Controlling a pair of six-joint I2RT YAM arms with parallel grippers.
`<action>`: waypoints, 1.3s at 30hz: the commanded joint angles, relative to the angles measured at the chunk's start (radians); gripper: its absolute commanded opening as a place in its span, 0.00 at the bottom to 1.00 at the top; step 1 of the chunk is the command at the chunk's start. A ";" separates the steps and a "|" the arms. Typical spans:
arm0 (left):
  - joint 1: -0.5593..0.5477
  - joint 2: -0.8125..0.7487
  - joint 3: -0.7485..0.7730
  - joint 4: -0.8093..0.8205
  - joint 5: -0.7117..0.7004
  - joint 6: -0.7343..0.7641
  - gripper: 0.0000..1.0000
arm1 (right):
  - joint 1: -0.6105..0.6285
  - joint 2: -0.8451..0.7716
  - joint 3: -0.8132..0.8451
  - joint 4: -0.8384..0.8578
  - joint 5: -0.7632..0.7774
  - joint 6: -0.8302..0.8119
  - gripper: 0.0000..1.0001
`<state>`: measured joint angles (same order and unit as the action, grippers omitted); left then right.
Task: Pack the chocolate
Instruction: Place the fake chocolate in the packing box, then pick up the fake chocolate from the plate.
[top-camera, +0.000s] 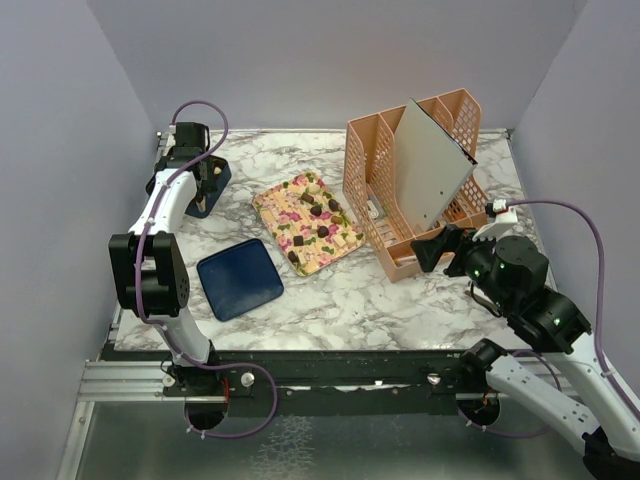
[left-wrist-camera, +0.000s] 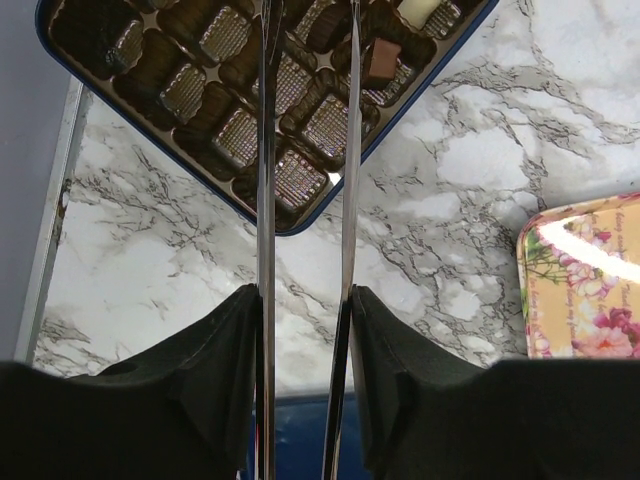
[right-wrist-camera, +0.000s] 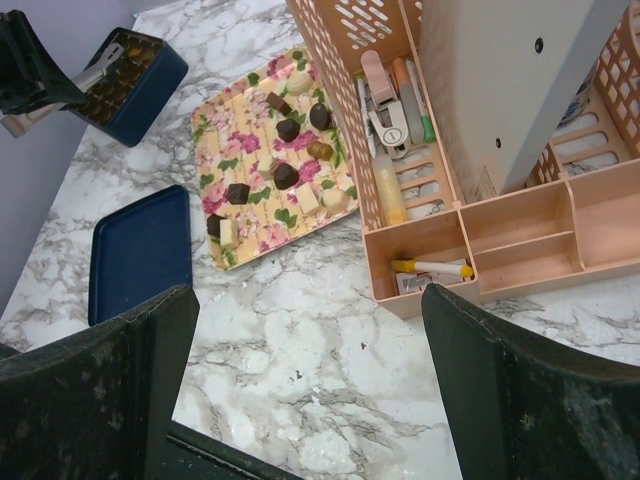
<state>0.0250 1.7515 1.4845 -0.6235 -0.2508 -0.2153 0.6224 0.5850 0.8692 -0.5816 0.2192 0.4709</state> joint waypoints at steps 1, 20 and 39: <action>0.007 -0.037 0.006 0.024 0.026 0.009 0.44 | 0.002 -0.013 -0.009 -0.023 0.005 0.004 0.99; -0.091 -0.265 -0.168 0.005 0.236 0.030 0.40 | 0.002 0.008 -0.002 -0.062 0.011 0.007 0.99; -0.479 -0.416 -0.307 -0.127 0.203 -0.073 0.40 | 0.002 0.035 0.028 -0.094 0.069 0.005 0.99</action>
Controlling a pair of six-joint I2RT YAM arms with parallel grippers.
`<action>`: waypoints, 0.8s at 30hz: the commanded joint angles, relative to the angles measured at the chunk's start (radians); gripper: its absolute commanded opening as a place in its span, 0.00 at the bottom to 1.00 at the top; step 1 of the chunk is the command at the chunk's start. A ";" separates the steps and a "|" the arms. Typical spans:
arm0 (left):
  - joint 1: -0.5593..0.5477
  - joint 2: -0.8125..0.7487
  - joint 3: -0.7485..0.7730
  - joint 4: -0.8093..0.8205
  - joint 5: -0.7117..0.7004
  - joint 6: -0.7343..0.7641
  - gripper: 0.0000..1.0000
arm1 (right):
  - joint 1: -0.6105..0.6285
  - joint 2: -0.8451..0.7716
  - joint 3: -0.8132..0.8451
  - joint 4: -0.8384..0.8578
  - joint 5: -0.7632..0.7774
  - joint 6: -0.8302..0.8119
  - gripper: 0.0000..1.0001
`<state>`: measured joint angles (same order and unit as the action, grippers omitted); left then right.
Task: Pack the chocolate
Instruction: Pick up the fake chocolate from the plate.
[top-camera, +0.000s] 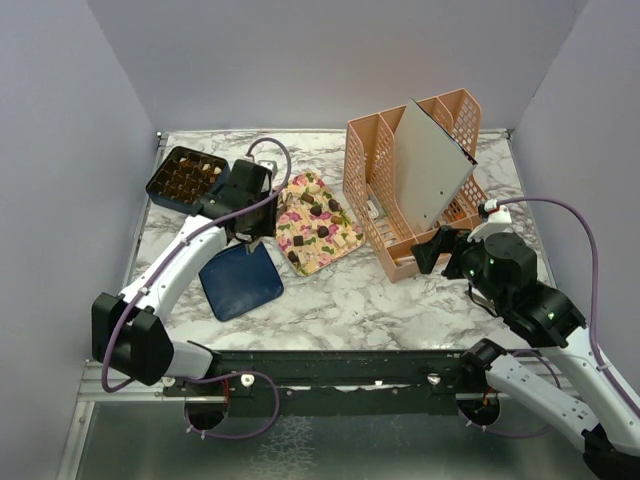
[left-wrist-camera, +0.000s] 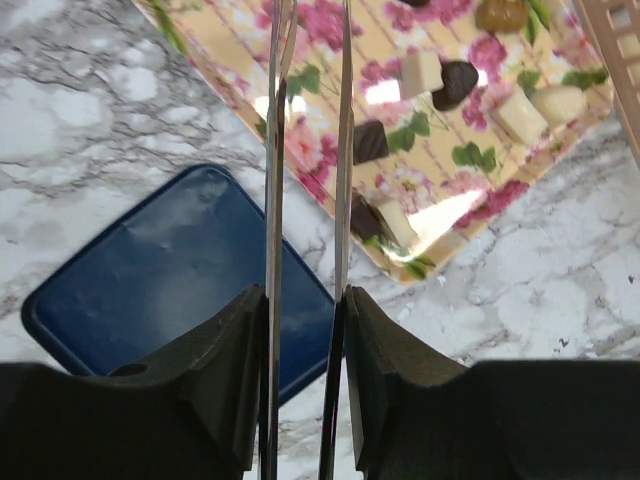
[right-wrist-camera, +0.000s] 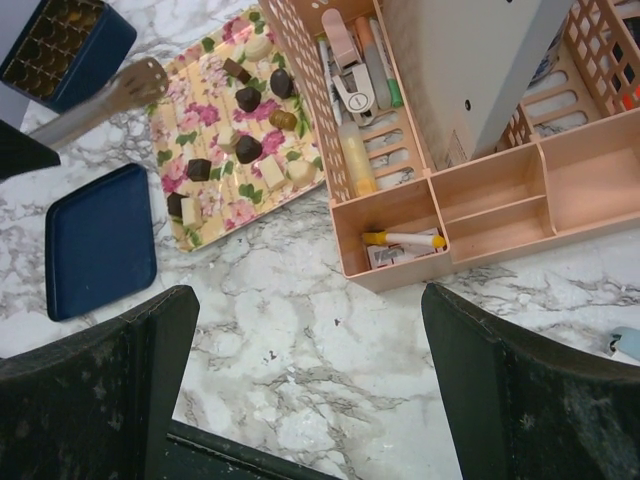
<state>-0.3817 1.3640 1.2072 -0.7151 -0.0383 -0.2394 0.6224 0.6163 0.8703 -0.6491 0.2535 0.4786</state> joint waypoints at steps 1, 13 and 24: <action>-0.092 -0.030 -0.036 -0.034 -0.013 -0.058 0.40 | 0.002 0.005 0.028 -0.028 0.035 -0.004 0.99; -0.227 -0.033 -0.072 -0.086 -0.100 -0.103 0.42 | 0.002 0.007 0.048 -0.043 0.068 -0.031 0.99; -0.252 -0.038 -0.078 -0.091 -0.137 -0.118 0.44 | 0.002 -0.025 0.028 -0.035 0.056 -0.020 0.99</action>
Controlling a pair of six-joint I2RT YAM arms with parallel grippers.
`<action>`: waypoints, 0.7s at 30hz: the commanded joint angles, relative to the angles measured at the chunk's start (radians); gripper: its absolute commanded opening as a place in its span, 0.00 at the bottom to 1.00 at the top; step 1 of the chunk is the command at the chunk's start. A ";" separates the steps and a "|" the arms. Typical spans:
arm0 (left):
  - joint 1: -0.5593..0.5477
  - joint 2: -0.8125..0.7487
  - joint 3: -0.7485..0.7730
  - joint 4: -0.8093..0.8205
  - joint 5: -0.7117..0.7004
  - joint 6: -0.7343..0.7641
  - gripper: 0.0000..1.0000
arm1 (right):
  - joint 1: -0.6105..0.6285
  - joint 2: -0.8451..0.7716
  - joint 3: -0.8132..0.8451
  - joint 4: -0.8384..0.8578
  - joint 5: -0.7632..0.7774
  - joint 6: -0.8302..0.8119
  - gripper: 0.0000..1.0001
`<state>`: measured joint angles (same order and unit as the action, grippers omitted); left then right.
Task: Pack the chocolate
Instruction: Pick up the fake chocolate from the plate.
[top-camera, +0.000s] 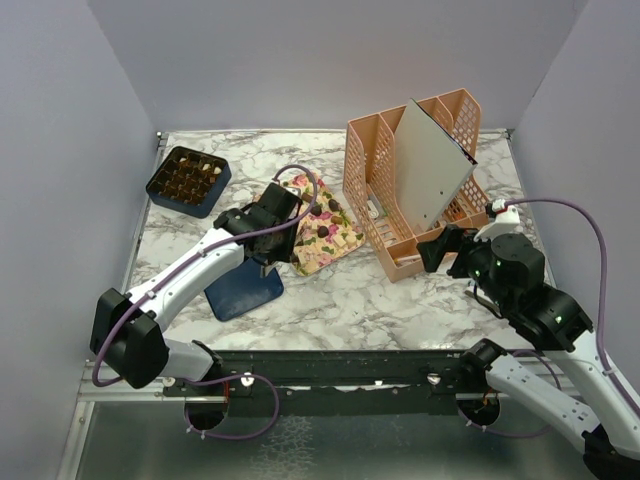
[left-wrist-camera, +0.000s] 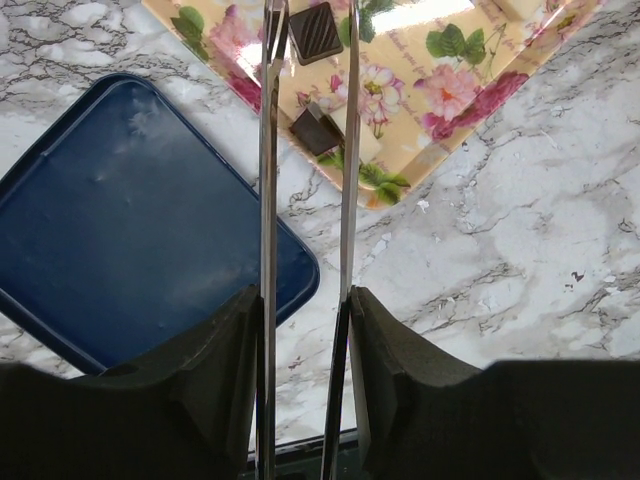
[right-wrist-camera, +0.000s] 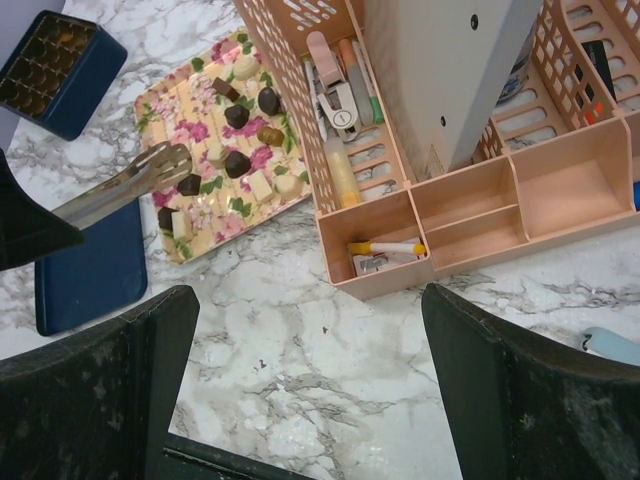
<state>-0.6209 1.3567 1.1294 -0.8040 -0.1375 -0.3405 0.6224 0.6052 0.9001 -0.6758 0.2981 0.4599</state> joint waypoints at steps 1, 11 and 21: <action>-0.014 -0.030 -0.001 -0.001 -0.040 -0.019 0.45 | 0.002 -0.014 -0.001 -0.009 0.008 0.000 0.99; -0.041 0.006 0.000 -0.012 -0.044 -0.029 0.46 | 0.002 -0.027 -0.011 0.001 0.006 0.003 0.99; -0.062 0.027 -0.007 -0.030 -0.104 -0.043 0.46 | 0.002 -0.032 -0.017 0.007 -0.004 0.005 0.99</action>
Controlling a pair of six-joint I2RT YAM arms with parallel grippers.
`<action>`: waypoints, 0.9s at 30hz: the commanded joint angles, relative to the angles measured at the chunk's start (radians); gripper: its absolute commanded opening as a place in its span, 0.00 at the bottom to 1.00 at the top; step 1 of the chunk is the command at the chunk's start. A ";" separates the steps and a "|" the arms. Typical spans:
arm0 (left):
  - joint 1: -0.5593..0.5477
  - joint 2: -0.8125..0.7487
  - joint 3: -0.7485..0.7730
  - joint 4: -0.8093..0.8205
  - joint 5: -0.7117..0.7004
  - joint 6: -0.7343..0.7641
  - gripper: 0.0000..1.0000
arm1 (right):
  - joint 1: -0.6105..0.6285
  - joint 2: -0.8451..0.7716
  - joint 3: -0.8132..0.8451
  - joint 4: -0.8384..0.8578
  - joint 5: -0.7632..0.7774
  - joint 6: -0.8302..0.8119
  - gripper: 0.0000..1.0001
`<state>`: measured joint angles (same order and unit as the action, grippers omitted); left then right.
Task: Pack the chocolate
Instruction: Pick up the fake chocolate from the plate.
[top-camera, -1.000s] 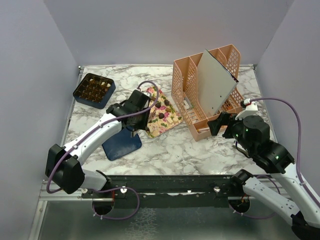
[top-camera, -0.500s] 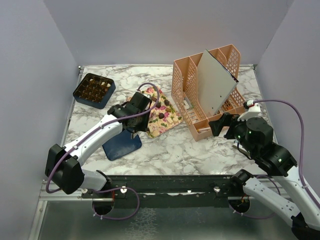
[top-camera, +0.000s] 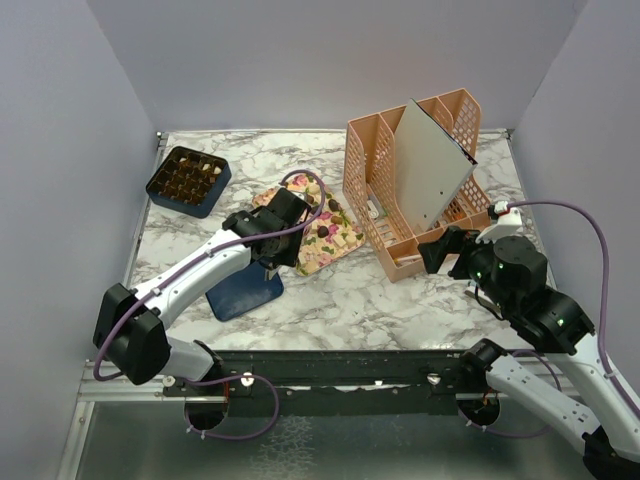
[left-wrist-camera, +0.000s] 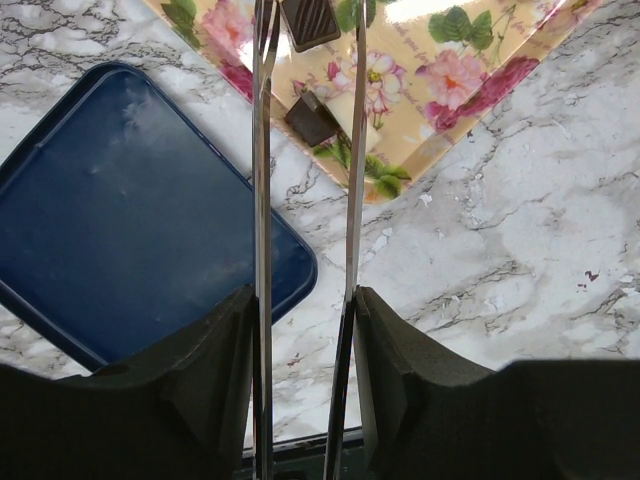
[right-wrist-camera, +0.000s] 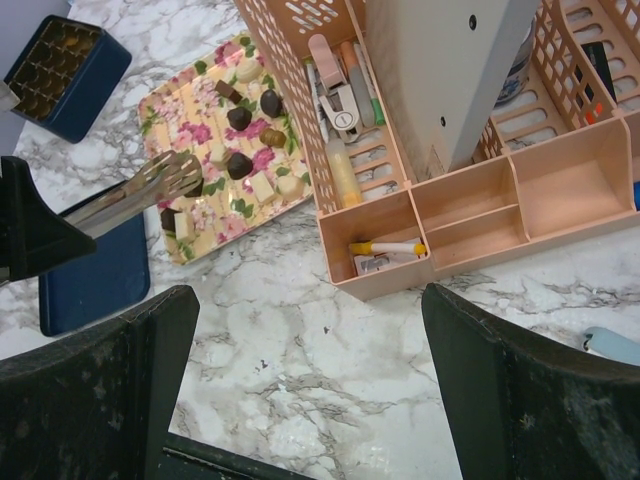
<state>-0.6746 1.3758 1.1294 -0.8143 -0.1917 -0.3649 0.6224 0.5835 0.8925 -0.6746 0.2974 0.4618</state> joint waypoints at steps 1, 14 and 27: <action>-0.009 0.011 -0.007 -0.020 -0.053 -0.019 0.46 | 0.002 -0.014 -0.012 0.008 -0.002 0.002 0.99; -0.027 0.033 -0.020 -0.017 -0.056 -0.035 0.43 | 0.002 -0.030 -0.032 0.010 -0.001 0.000 0.99; -0.028 0.046 0.023 -0.017 -0.113 -0.035 0.30 | 0.002 -0.021 -0.034 0.024 -0.003 -0.005 0.99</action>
<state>-0.6960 1.4117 1.1164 -0.8215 -0.2413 -0.3893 0.6224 0.5644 0.8715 -0.6739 0.2974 0.4618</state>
